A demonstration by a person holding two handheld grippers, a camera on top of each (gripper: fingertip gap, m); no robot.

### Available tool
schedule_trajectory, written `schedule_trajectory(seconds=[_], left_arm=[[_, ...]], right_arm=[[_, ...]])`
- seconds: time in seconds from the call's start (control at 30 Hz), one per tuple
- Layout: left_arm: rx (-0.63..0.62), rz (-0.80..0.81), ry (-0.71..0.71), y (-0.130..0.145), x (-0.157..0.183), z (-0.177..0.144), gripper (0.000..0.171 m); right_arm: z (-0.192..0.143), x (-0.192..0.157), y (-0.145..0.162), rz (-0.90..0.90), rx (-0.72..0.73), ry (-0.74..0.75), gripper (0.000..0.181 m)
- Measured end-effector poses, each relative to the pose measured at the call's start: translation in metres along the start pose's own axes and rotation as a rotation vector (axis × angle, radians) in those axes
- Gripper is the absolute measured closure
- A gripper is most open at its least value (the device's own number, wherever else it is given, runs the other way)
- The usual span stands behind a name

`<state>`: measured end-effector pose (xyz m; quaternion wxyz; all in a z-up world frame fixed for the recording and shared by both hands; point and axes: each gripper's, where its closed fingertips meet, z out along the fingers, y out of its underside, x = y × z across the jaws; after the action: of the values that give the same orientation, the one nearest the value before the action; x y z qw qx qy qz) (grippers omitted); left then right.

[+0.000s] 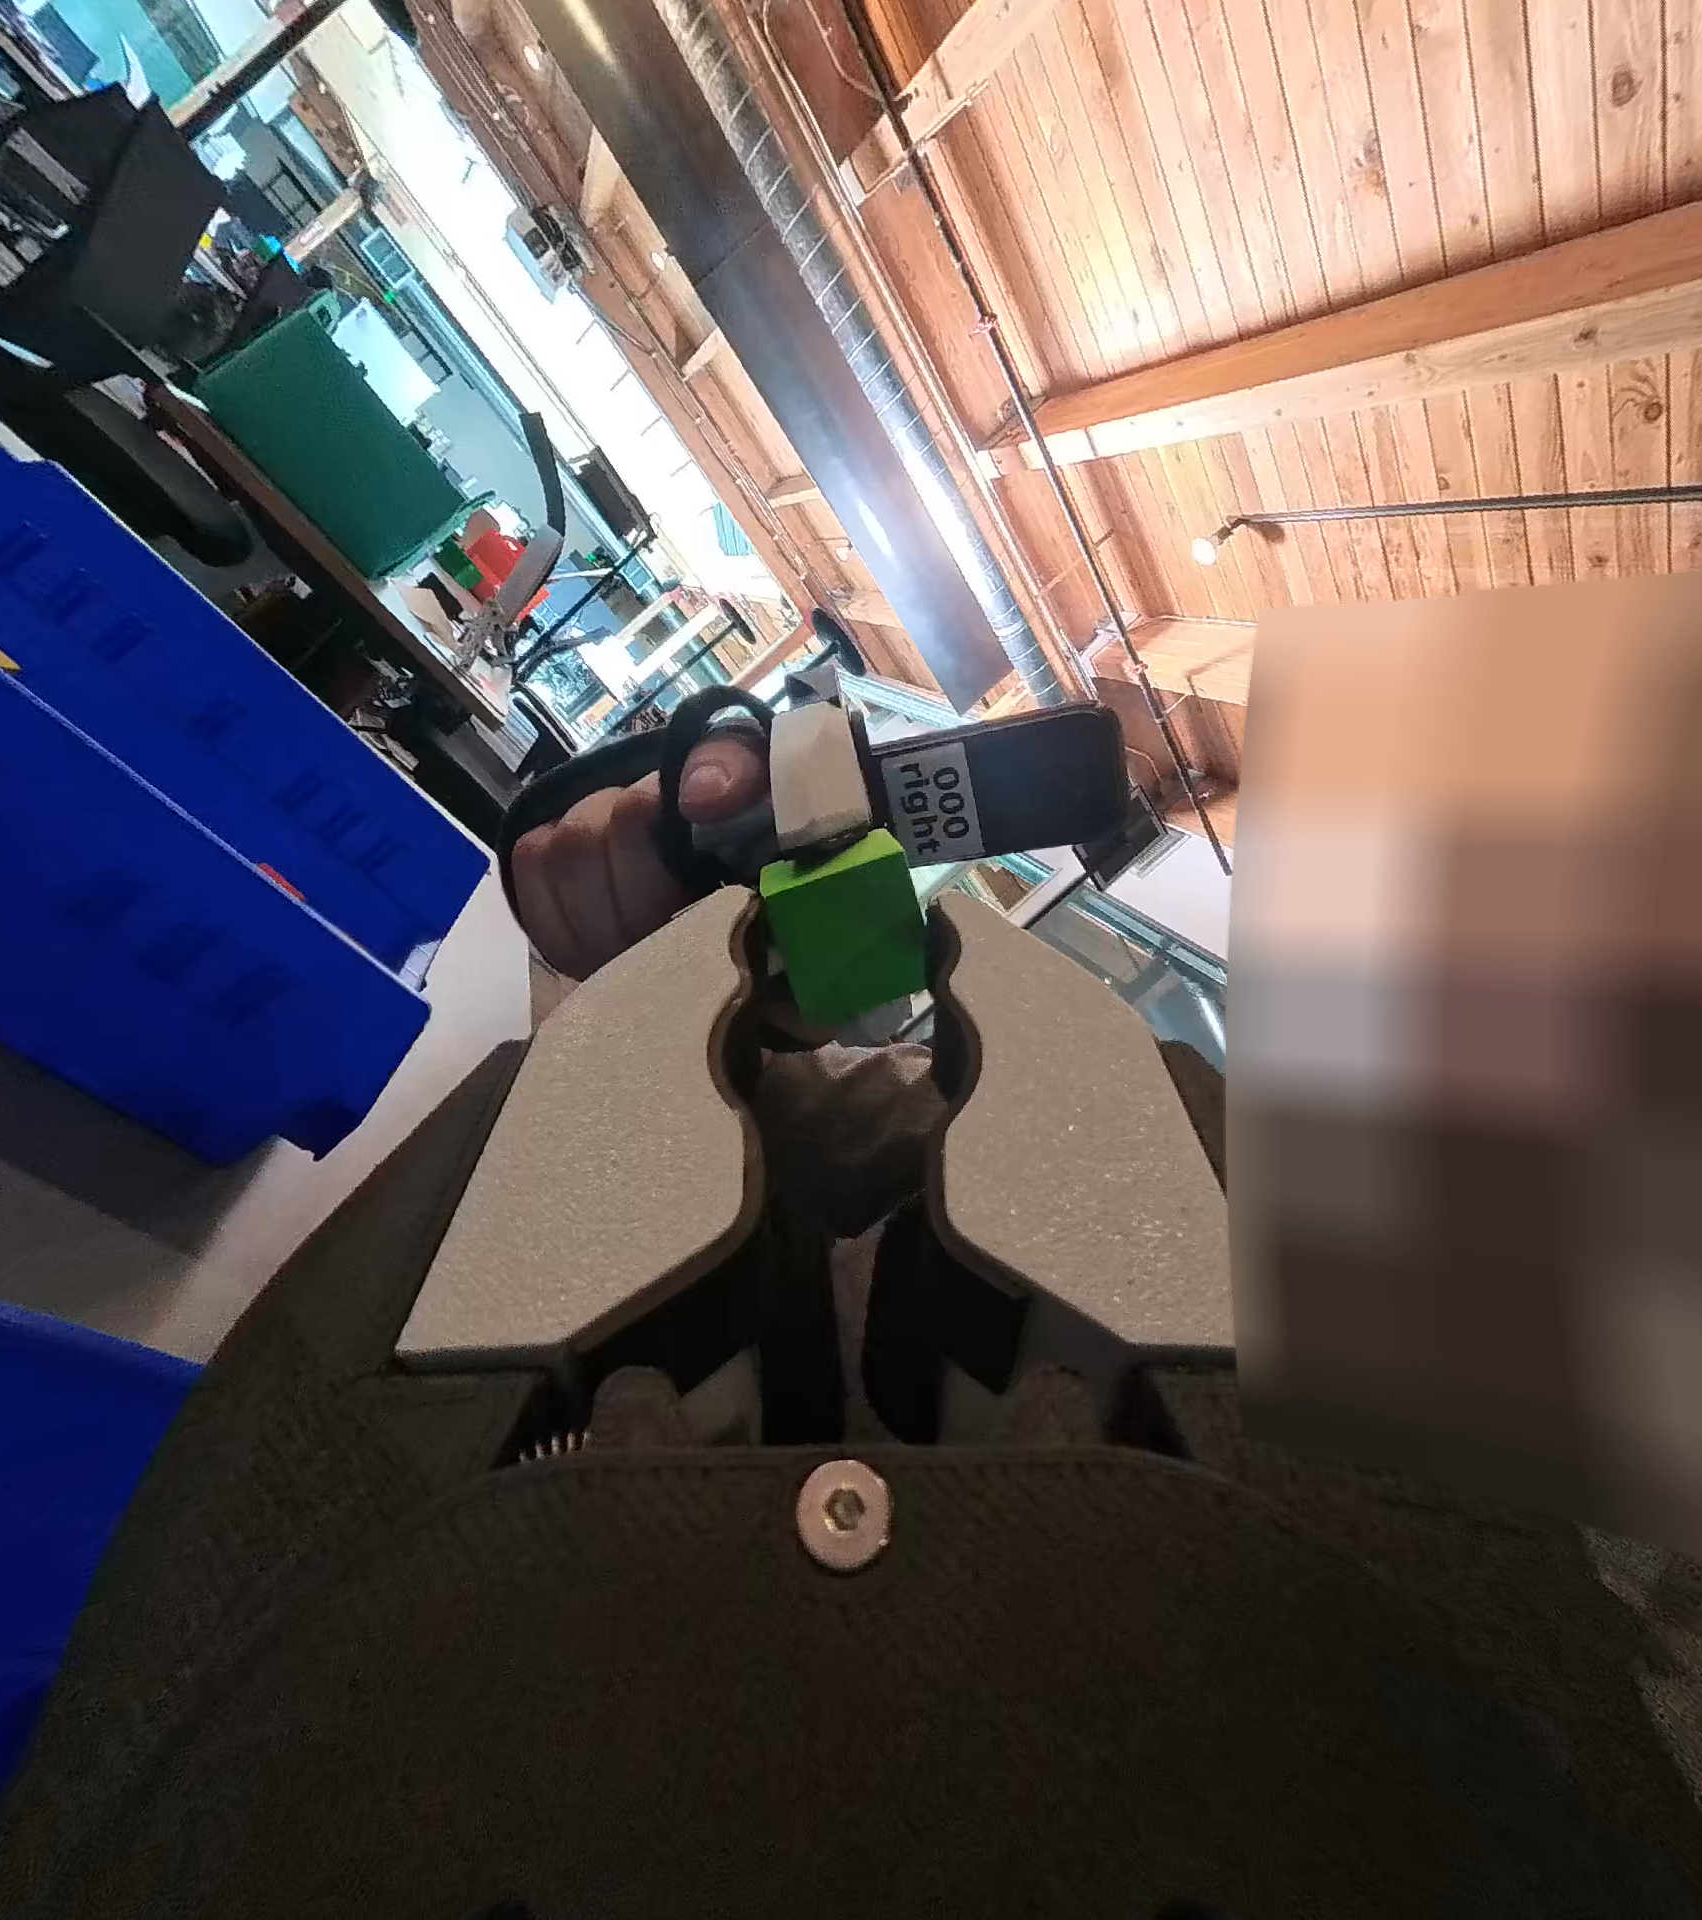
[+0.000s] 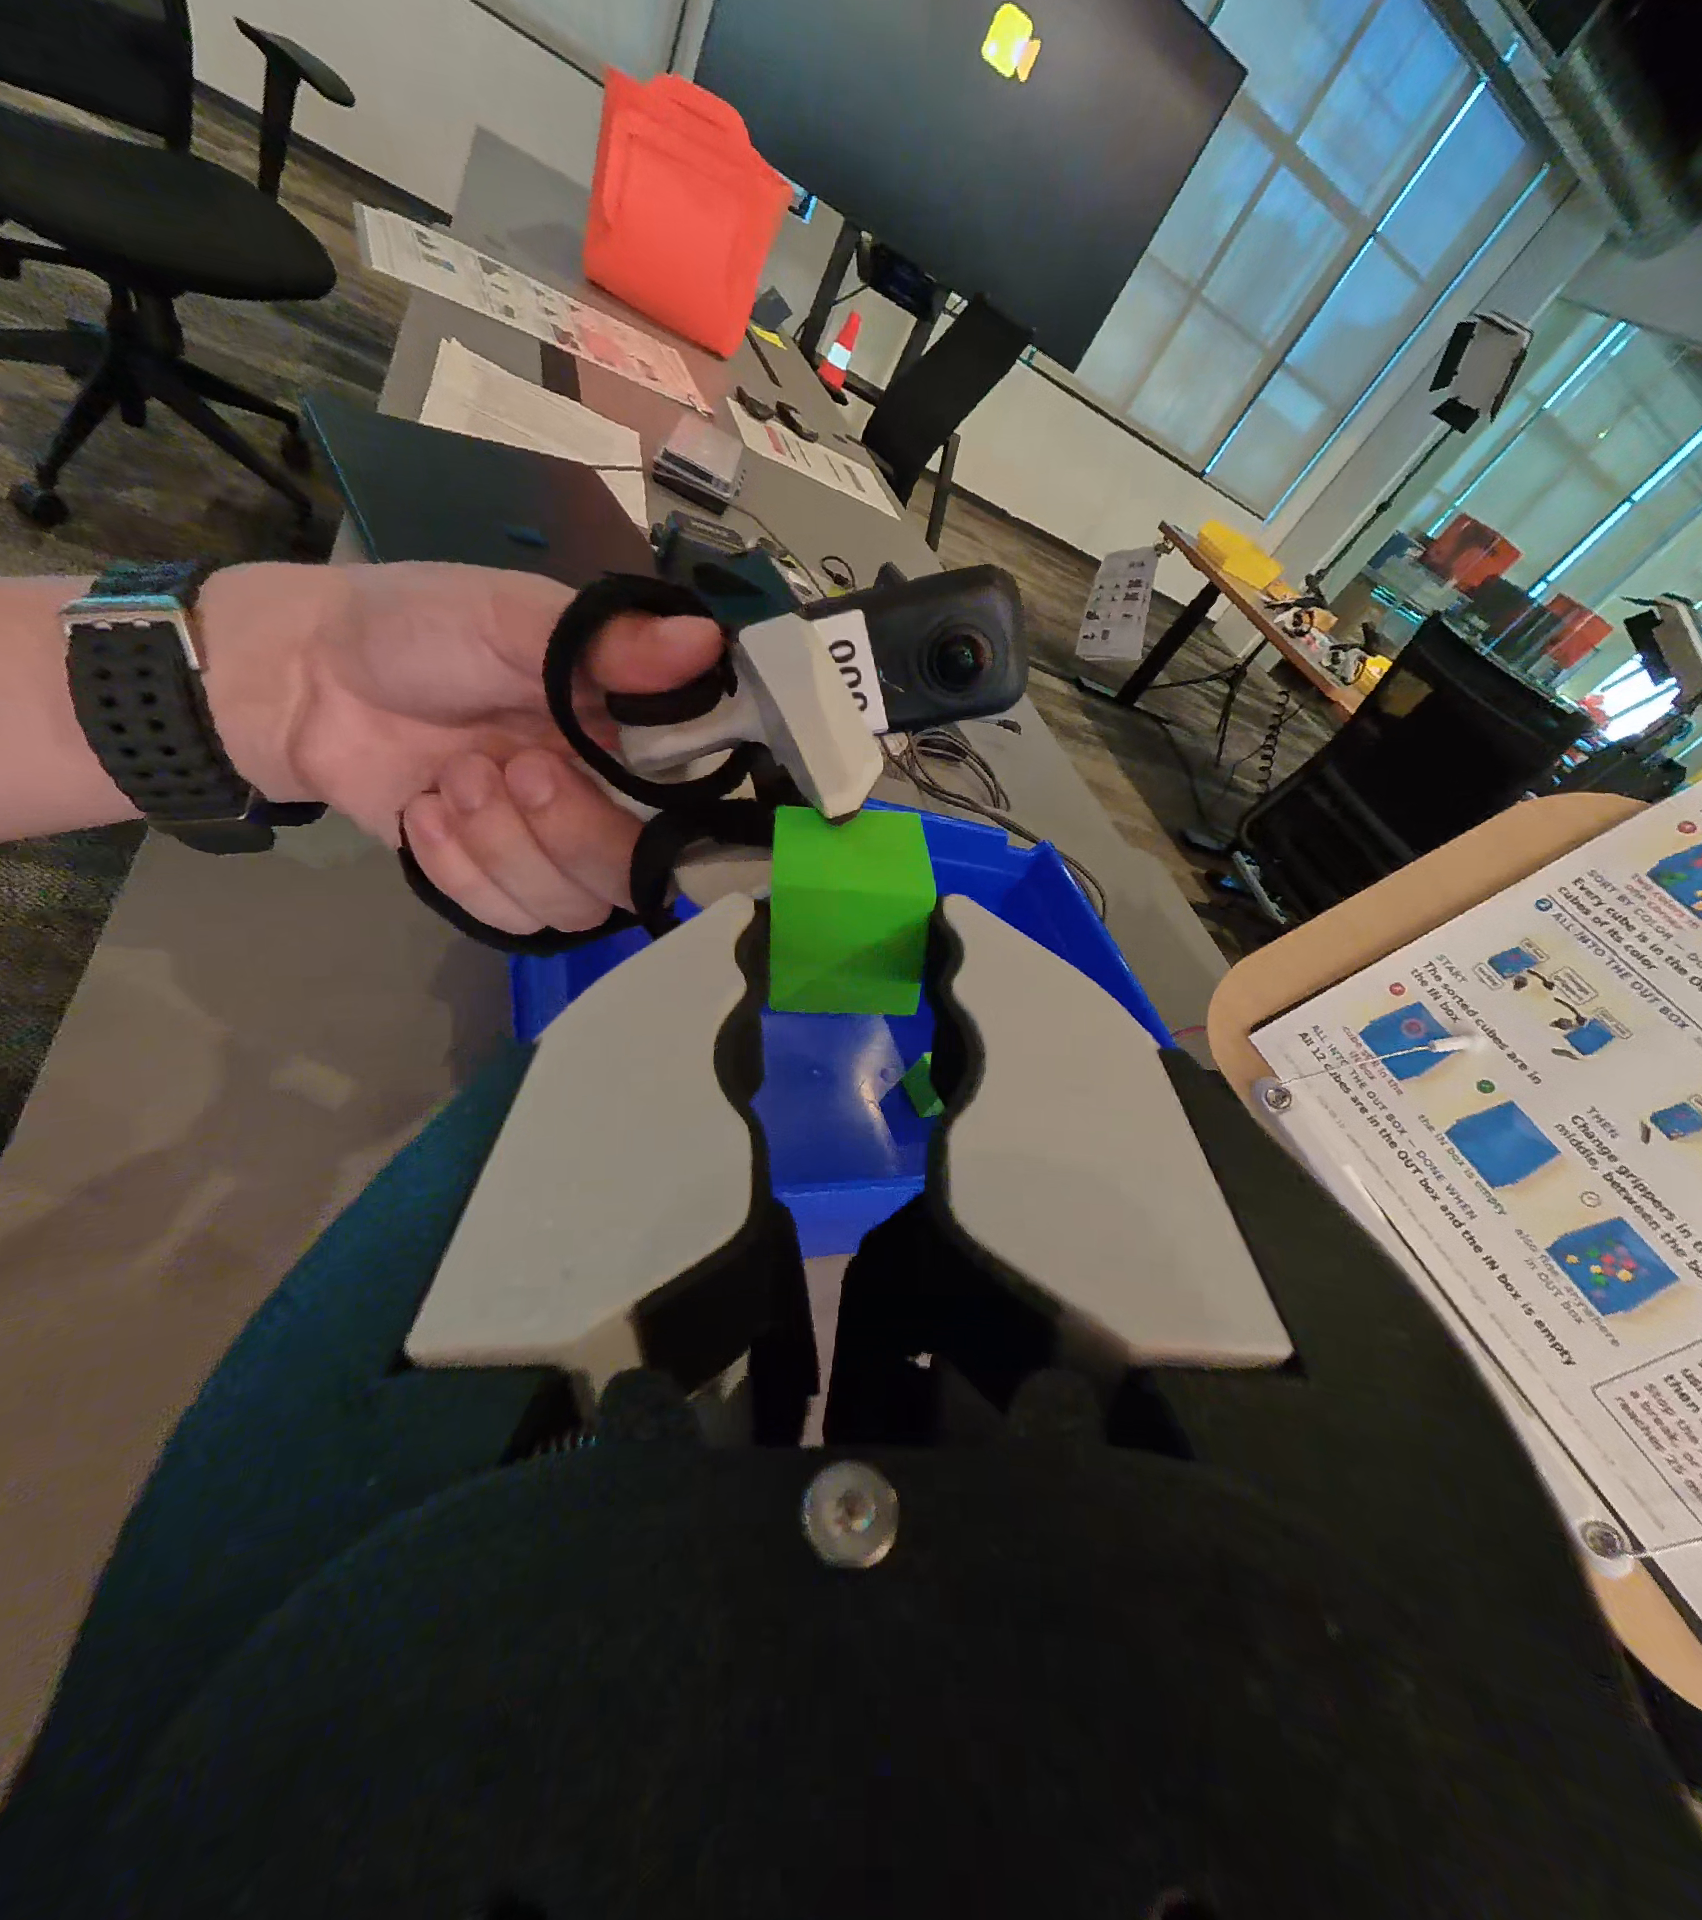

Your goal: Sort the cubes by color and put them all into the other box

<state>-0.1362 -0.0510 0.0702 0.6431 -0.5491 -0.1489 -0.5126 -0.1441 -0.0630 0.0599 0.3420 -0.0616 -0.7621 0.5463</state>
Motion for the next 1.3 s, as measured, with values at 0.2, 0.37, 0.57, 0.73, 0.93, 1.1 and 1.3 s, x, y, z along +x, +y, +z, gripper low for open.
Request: schedule_trajectory(seconds=[0.2,0.37,0.57,0.73,0.93,1.1,1.3], left_arm=[[0.078,0.035,-0.032,-0.014,0.008,-0.015,0.133],[0.116,0.125,-0.182,-0.028,0.009,-0.044,0.138],[0.112,0.180,-0.198,-0.035,0.021,-0.052,0.146],[0.116,0.177,-0.208,-0.033,0.020,-0.055,0.147],[0.141,0.188,-0.232,-0.038,0.023,-0.068,0.147],[0.135,0.198,-0.237,-0.039,0.026,-0.069,0.147],[0.130,0.194,-0.238,-0.038,0.025,-0.068,0.147]], right_arm=[[-0.036,0.017,0.011,-0.095,-0.114,0.034,0.153],[-0.109,0.051,0.079,-0.101,-0.460,0.012,0.153],[-0.173,0.038,0.195,0.117,-0.940,-0.255,0.153],[-0.165,0.021,0.240,0.162,-1.083,-0.421,0.153],[-0.147,0.003,0.259,0.217,-1.076,-0.507,0.153],[-0.143,-0.006,0.267,0.261,-1.070,-0.535,0.153],[-0.141,-0.014,0.272,0.285,-1.104,-0.559,0.144]])
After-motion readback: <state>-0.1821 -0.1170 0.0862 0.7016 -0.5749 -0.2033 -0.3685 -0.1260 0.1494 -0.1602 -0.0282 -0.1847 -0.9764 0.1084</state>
